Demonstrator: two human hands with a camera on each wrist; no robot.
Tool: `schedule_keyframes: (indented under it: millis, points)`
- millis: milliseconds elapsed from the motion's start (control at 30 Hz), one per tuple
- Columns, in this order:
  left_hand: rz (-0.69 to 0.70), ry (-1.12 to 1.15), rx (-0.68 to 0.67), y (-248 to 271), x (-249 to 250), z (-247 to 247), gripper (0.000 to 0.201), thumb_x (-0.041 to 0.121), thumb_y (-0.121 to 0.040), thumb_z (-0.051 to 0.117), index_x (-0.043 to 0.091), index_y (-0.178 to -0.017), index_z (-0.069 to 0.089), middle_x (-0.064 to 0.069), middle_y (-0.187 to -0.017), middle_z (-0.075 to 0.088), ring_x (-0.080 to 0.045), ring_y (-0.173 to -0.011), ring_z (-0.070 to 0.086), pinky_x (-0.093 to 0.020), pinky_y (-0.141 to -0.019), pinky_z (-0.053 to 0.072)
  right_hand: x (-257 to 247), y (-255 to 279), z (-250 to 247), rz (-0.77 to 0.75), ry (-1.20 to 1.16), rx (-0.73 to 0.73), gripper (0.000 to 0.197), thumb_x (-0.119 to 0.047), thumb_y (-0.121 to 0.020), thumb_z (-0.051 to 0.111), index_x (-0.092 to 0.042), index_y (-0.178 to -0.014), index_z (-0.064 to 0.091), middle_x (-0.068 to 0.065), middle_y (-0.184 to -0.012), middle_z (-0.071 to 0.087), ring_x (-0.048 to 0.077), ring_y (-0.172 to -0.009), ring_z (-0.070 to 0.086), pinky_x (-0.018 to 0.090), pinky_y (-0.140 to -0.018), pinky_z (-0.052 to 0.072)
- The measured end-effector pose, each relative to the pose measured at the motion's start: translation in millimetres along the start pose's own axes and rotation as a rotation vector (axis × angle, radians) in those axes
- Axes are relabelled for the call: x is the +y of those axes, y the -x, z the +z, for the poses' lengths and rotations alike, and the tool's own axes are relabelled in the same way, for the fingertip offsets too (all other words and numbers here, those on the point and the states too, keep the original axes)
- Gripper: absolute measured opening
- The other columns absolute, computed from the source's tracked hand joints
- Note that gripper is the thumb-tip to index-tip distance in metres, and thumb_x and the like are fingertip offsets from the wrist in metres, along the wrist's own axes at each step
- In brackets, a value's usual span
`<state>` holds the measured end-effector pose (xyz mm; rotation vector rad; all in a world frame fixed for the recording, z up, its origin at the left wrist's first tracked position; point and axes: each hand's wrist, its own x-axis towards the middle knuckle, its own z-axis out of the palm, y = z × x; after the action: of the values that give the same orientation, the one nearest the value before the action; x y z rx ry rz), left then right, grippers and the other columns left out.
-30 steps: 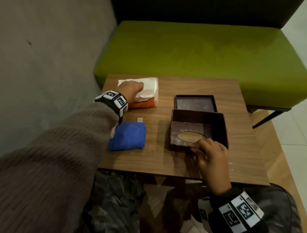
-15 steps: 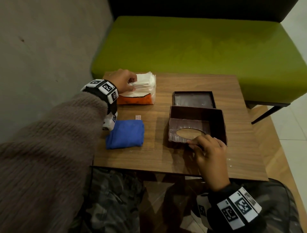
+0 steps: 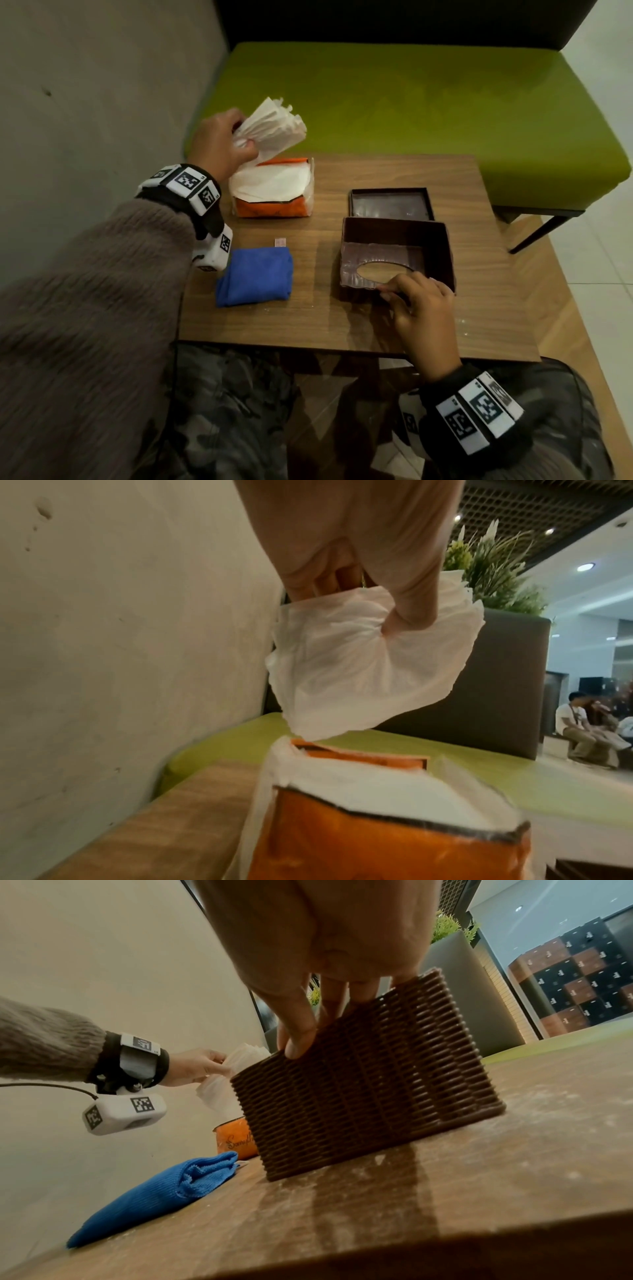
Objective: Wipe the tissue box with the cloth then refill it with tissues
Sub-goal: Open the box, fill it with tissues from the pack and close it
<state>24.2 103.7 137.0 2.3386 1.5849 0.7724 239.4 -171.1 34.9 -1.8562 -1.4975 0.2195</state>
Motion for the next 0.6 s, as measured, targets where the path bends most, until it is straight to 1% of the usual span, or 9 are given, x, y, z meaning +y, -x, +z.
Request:
schedule_keyframes:
  millis: [100,167,200,233,300,367,433,500,600]
  points:
    - [-0.055,0.069,0.062,2,10,-18,0.030,0.016,-0.079,0.064,0.002,-0.105,0.060,-0.013,-0.098,0.065,-0.023,-0.081,0.058,-0.032,-0.071,0.048,-3,-1,-4,0.014,-0.003,-0.049,0.022,-0.007,-0.081,0.074,-0.026,-0.086,0.066,-0.019,-0.088,0.056,0.001,-0.088,0.052,0.048,-0.097,0.039]
    - [-0.127,0.173,0.103,7,23,-31,0.032,0.017,-0.080,0.065,0.004,-0.108,0.059,-0.004,-0.098,0.061,-0.016,-0.085,0.055,-0.027,-0.072,0.045,-6,-4,-10,0.020,0.012,-0.110,0.014,-0.018,-0.084,0.071,-0.026,-0.095,0.066,-0.013,-0.096,0.060,0.009,-0.096,0.056,0.051,-0.099,0.040]
    - [-0.175,0.268,0.093,11,28,-36,0.031,0.017,-0.080,0.066,0.007,-0.108,0.058,-0.002,-0.099,0.059,-0.015,-0.088,0.056,-0.025,-0.072,0.045,-9,-7,-14,0.011,0.019,-0.124,0.017,-0.028,-0.085,0.068,-0.025,-0.101,0.065,-0.010,-0.101,0.061,0.013,-0.100,0.057,0.051,-0.098,0.042]
    - [-0.219,0.399,0.054,17,34,-41,0.028,0.015,-0.080,0.066,0.010,-0.107,0.058,-0.001,-0.100,0.059,-0.015,-0.091,0.058,-0.024,-0.073,0.047,-11,-9,-18,-0.004,0.008,-0.128,0.026,-0.038,-0.085,0.063,-0.025,-0.107,0.063,-0.009,-0.105,0.060,0.014,-0.103,0.056,0.051,-0.097,0.044]
    - [-0.274,0.678,-0.075,38,49,-47,0.029,0.017,-0.075,0.069,0.014,-0.102,0.059,-0.001,-0.101,0.064,-0.018,-0.096,0.062,-0.027,-0.077,0.051,-18,-14,-27,-0.006,-0.091,-0.121,0.044,-0.053,-0.085,0.052,-0.024,-0.117,0.060,-0.013,-0.111,0.057,0.010,-0.107,0.054,0.046,-0.097,0.047]
    - [-0.291,0.891,-0.184,65,63,-43,0.031,0.015,-0.071,0.067,0.012,-0.101,0.061,0.003,-0.093,0.070,-0.013,-0.088,0.067,-0.026,-0.074,0.054,-29,-17,-35,0.043,-0.254,-0.106,0.055,-0.061,-0.083,0.050,-0.024,-0.124,0.057,-0.013,-0.114,0.058,0.005,-0.110,0.055,0.032,-0.093,0.049]
    - [-0.313,1.052,-0.295,97,81,-32,0.024,0.005,-0.074,0.061,0.009,-0.097,0.061,0.007,-0.079,0.073,-0.007,-0.073,0.068,-0.021,-0.063,0.054,-42,-18,-40,0.144,-0.462,-0.118,0.064,-0.065,-0.079,0.052,-0.025,-0.129,0.054,-0.013,-0.114,0.061,-0.001,-0.109,0.058,0.023,-0.090,0.050]
    - [-0.348,1.156,-0.426,127,96,-18,0.030,0.005,-0.070,0.060,0.009,-0.099,0.062,0.004,-0.083,0.074,-0.009,-0.075,0.069,-0.022,-0.065,0.056,-54,-20,-42,0.295,-0.768,-0.185,0.075,-0.067,-0.072,0.058,-0.022,-0.132,0.051,-0.009,-0.116,0.064,0.004,-0.110,0.062,0.027,-0.092,0.054]
    - [-0.429,1.231,-0.589,159,109,-1,0.050,0.013,-0.065,0.067,0.006,-0.114,0.060,-0.010,-0.107,0.070,-0.025,-0.099,0.066,-0.037,-0.085,0.055,-57,-15,-42,0.446,-1.295,-0.361,0.075,-0.062,-0.076,0.067,-0.020,-0.135,0.049,0.005,-0.130,0.064,0.022,-0.120,0.062,0.041,-0.096,0.053]
